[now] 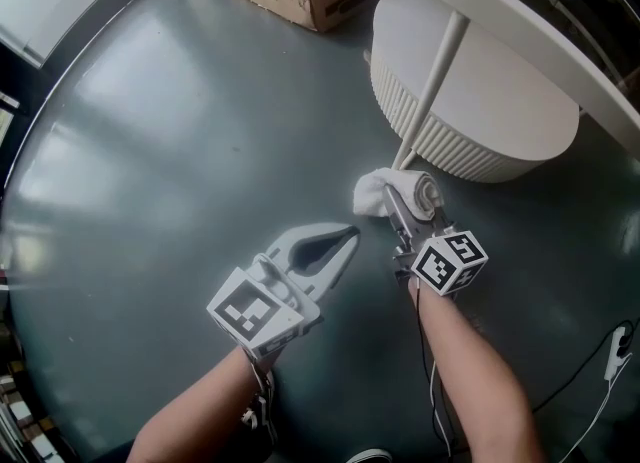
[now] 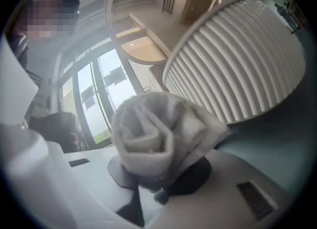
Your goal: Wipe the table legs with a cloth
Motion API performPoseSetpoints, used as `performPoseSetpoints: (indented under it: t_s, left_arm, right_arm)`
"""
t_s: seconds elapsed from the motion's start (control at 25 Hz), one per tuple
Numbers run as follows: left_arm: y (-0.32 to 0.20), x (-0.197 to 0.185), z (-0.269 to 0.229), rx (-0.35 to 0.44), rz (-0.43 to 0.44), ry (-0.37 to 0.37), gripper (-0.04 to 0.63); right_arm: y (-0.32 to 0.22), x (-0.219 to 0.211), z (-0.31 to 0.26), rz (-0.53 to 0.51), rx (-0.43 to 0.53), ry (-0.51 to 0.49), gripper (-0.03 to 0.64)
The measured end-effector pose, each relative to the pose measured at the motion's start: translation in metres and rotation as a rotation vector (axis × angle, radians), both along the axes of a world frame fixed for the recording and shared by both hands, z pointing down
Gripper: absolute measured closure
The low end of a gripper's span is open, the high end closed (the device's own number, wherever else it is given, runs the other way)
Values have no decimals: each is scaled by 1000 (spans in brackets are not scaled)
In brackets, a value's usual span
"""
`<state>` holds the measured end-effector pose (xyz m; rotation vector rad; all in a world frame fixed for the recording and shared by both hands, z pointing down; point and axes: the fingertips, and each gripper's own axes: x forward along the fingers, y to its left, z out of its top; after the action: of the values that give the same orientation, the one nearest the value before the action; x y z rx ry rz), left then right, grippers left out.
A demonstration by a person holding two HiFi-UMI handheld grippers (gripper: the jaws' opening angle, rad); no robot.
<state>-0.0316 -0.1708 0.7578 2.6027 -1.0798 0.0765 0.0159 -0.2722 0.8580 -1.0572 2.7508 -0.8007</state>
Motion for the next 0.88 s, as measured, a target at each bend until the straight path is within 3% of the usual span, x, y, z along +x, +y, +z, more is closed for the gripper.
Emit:
performPoseSetpoints:
  t_s: [0.16, 0.24, 0.32, 0.48, 0.56, 0.72, 0.88]
  left_arm:
    - [4, 1, -3, 10, 10, -4, 591]
    - [5, -4, -4, 3, -9, 5, 591]
    - [-1, -7, -17, 21, -33, 29, 591]
    - [-24, -4, -71, 107, -45, 67, 591]
    - [-29, -1, -96, 144, -35, 77, 591]
    - [-31, 3, -119, 184, -28, 81, 591]
    - [-24, -3, -104, 164, -42, 82, 591]
  right_arm:
    - [4, 1, 8, -45, -110, -7, 540]
    - [15, 2, -17, -94, -91, -33, 540]
    - [15, 10, -75, -119, 44, -22, 540]
    - [-6, 30, -241, -86, 482, -26, 538]
    - [-7, 29, -295, -65, 625, -27, 538]
    - [-18, 24, -321, 11, 622, -118, 539]
    - [-19, 21, -329, -33, 620, -218, 540]
